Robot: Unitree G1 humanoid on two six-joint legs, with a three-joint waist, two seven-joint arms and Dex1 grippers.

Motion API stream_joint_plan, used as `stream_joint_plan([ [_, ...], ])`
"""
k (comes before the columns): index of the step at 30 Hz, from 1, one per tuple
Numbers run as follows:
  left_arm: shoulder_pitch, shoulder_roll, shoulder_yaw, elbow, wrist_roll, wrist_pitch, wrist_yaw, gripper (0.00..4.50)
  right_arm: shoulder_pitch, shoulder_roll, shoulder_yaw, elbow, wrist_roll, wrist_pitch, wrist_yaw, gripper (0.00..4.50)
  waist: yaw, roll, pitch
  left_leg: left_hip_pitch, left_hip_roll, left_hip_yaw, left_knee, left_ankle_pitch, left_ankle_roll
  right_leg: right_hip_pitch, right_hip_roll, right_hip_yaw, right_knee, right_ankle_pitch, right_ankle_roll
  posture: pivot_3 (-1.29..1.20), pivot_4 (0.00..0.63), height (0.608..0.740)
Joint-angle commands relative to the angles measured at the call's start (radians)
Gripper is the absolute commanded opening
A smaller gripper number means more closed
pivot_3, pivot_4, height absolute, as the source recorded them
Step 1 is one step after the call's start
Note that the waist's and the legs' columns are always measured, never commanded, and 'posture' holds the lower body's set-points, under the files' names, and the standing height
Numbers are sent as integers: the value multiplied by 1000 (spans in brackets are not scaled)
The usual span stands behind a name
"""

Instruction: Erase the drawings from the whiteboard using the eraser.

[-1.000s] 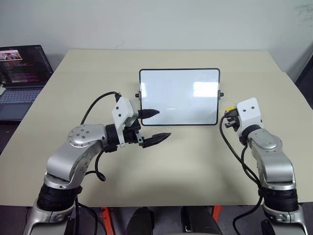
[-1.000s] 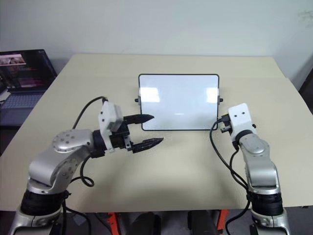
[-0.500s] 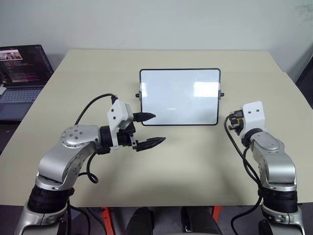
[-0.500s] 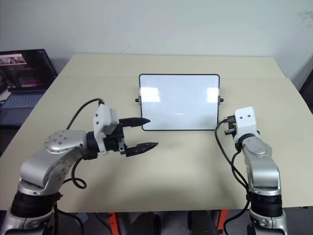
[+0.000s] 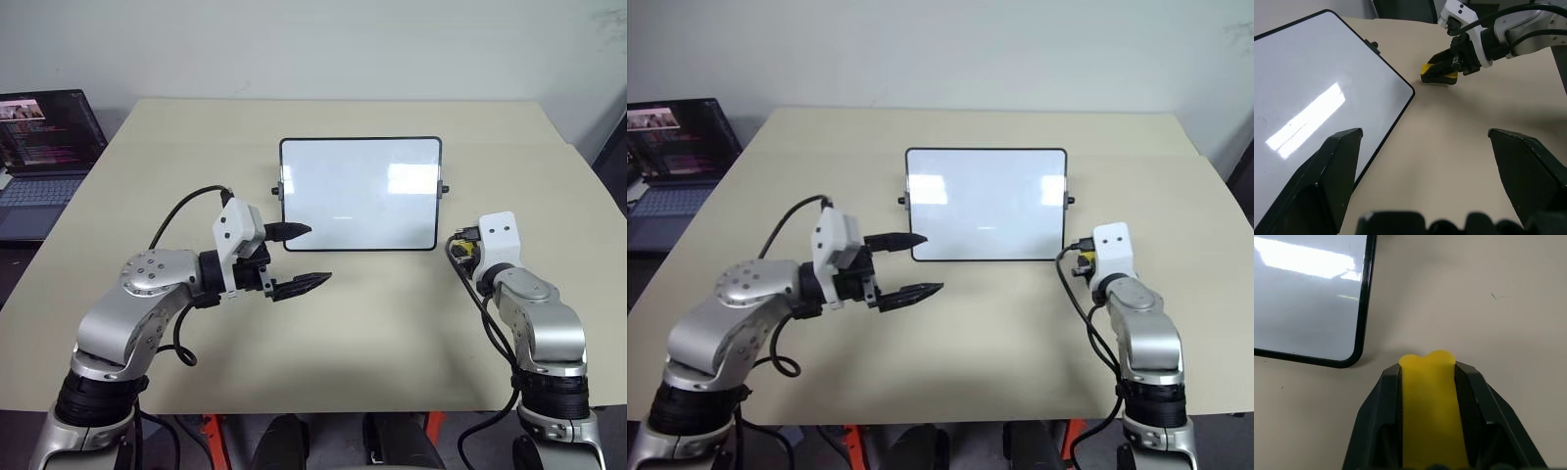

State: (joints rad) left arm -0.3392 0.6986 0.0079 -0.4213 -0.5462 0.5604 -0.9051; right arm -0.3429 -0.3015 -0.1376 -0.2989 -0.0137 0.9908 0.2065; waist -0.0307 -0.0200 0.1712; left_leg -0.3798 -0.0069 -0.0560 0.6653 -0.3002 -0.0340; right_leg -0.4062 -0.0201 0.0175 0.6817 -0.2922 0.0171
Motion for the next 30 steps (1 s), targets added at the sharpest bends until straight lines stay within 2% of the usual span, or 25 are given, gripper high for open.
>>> stream_joint_plan([
  [1,-9,6,26,-12,0,-21,4,4500,-41,-5,-23,15,16,-40,-13,1174,-1,0,0,0,0,0,0,0,0,0,0,0,0,0,0,0,150,740],
  [10,-10,13,31,-5,8,-30,-2,4500,-67,-15,-22,85,30,-86,-11,1174,-1,0,0,0,0,0,0,0,0,0,0,0,0,0,0,0,150,740],
  [14,-7,13,31,-7,9,-29,1,4500,-68,-17,-18,90,38,-90,-16,2389,-1,0,0,0,0,0,0,0,0,0,0,0,0,0,0,0,150,740],
  [20,-5,11,32,-8,10,-28,5,4500,-73,-25,-16,98,44,-96,-20,4474,0,0,0,0,0,0,0,0,0,0,0,0,0,0,0,0,150,740],
  [30,26,0,78,-25,-6,-7,50,4500,-67,-28,-57,6,62,-48,-36,4474,-1,0,0,0,0,0,0,0,0,0,0,0,0,0,0,0,150,740],
])
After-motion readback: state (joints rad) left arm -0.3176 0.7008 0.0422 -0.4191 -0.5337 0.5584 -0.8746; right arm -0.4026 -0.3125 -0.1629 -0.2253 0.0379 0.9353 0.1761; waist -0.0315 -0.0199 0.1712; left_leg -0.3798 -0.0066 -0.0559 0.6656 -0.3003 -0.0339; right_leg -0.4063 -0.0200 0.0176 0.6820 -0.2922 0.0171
